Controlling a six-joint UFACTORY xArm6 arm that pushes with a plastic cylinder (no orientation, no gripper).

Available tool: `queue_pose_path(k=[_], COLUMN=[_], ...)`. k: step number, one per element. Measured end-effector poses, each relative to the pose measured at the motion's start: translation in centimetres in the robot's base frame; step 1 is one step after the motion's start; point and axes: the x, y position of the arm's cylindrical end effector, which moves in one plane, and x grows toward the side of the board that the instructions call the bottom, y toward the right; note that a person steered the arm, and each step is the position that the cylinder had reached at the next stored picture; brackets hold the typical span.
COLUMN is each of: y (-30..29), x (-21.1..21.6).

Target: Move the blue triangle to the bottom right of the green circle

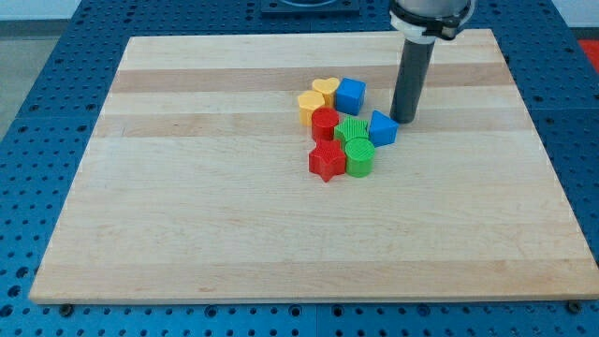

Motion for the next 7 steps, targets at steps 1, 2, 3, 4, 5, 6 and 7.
queue_pose_path(k=[1, 2, 3, 4, 5, 6, 7], y=[0.0, 0.0, -0.3, -0.8, -1.8, -2.9, -3.6], x=[-0.8, -0.9, -0.6, -0.2, -0.1, -0.1, -0.1])
